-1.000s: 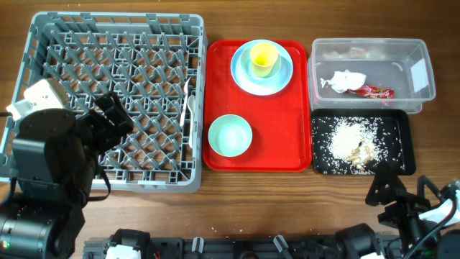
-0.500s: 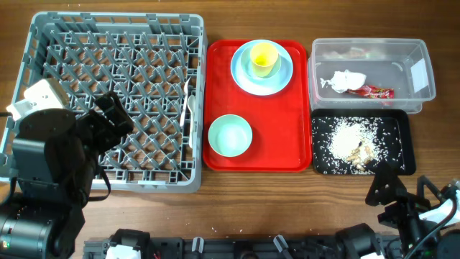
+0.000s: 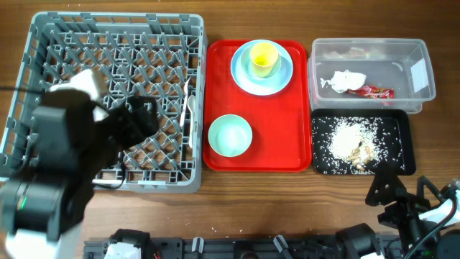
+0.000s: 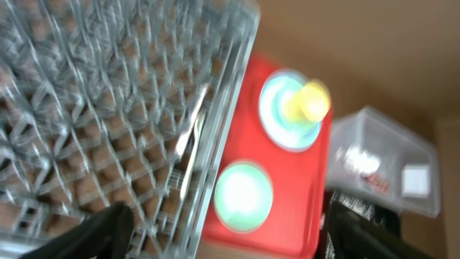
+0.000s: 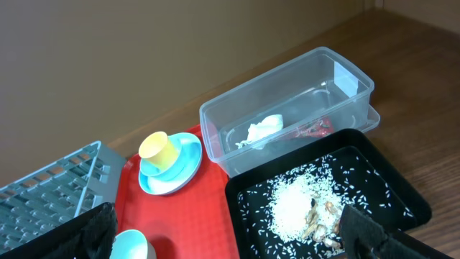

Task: Sort waste into correct bins and load items into the dishwasher rack
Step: 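Reach the left gripper to the yellow cup on the blue plate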

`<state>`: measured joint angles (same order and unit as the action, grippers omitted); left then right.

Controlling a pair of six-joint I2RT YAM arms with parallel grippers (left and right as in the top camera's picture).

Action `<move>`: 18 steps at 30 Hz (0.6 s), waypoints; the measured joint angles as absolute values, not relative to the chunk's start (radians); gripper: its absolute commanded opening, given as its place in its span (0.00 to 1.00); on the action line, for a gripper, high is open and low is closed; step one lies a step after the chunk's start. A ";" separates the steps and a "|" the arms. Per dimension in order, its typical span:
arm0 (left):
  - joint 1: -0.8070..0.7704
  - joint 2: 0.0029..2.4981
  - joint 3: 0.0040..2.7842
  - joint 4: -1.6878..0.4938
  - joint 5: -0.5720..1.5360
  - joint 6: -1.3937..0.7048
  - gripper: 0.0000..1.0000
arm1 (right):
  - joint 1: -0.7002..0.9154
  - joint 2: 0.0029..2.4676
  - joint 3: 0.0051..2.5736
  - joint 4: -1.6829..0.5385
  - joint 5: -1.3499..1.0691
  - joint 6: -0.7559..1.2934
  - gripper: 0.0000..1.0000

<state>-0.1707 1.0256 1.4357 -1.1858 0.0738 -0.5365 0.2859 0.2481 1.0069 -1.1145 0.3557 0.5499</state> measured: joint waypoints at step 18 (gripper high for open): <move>-0.422 1.798 1.795 -1.051 0.091 -0.511 0.04 | 0.286 0.248 1.005 -1.115 0.355 0.550 1.00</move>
